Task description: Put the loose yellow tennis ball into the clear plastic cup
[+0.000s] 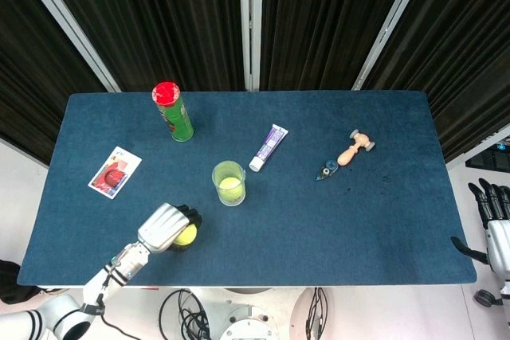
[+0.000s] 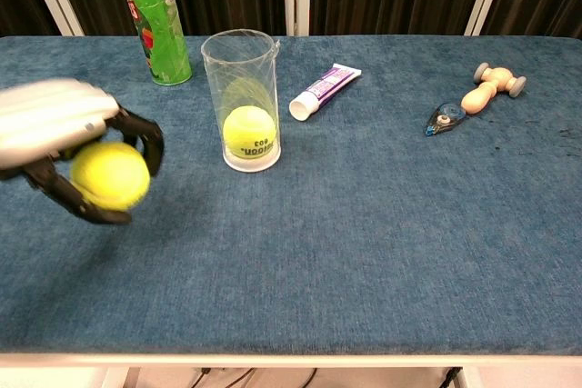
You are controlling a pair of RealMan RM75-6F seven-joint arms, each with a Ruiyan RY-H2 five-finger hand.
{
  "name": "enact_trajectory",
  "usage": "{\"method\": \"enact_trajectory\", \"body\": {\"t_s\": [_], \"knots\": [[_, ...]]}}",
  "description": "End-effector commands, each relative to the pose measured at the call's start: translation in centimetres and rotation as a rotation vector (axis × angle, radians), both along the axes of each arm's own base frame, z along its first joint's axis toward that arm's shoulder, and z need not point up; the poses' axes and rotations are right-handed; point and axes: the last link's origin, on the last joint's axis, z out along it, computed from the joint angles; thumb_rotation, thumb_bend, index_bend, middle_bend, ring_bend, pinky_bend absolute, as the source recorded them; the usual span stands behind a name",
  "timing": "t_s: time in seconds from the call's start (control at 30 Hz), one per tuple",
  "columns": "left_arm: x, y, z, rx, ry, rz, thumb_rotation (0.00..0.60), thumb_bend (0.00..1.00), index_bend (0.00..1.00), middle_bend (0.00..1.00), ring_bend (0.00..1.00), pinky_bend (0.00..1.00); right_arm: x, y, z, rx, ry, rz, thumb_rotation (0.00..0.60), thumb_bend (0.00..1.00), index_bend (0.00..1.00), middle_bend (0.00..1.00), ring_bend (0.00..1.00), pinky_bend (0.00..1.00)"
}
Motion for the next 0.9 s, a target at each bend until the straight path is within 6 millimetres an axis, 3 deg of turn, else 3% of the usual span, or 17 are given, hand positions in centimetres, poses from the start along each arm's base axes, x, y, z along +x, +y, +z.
{"method": "enact_trajectory", "body": {"t_s": [0.03,0.23,0.33,0.6,0.73,0.9], "knots": [[0.3,0.9,3.5,0.091,-0.026,0.022,0.6,0.2,0.51,0.53,0.58,0.79,0.1,0.0,0.1,-0.004,-0.001,0.005,0.6,0.09,0.0,0.0,0.0,0.0],[3.7,3.3,8.4,0.197,-0.055,-0.016,0.6,0.2,0.51,0.53,0.58,0.79,0.3,0.0,-0.1,0.0,-0.004,0.018,0.6,0.09,0.0,0.0,0.0,0.0],[6.6,4.3,9.1,0.165,-0.097,-0.045,0.6,0.2,0.51,0.53,0.58,0.79,0.5,-0.1,-0.3,0.004,-0.003,0.023,0.6,0.09,0.0,0.0,0.0,0.0],[13.4,6.7,6.0,0.021,-0.148,-0.134,0.6,0.2,0.51,0.53,0.58,0.78,1.0,-0.2,-0.4,0.001,-0.002,0.032,0.6,0.1,0.0,0.0,0.0,0.0],[15.3,8.1,4.4,-0.005,-0.163,-0.137,0.6,0.2,0.51,0.53,0.58,0.78,0.8,-0.2,-0.2,-0.003,-0.009,0.021,0.6,0.1,0.0,0.0,0.0,0.0],[16.0,9.7,2.8,-0.006,-0.159,-0.116,0.6,0.2,0.51,0.53,0.58,0.78,0.6,-0.3,0.3,-0.009,-0.014,0.016,0.6,0.1,0.0,0.0,0.0,0.0]]}}
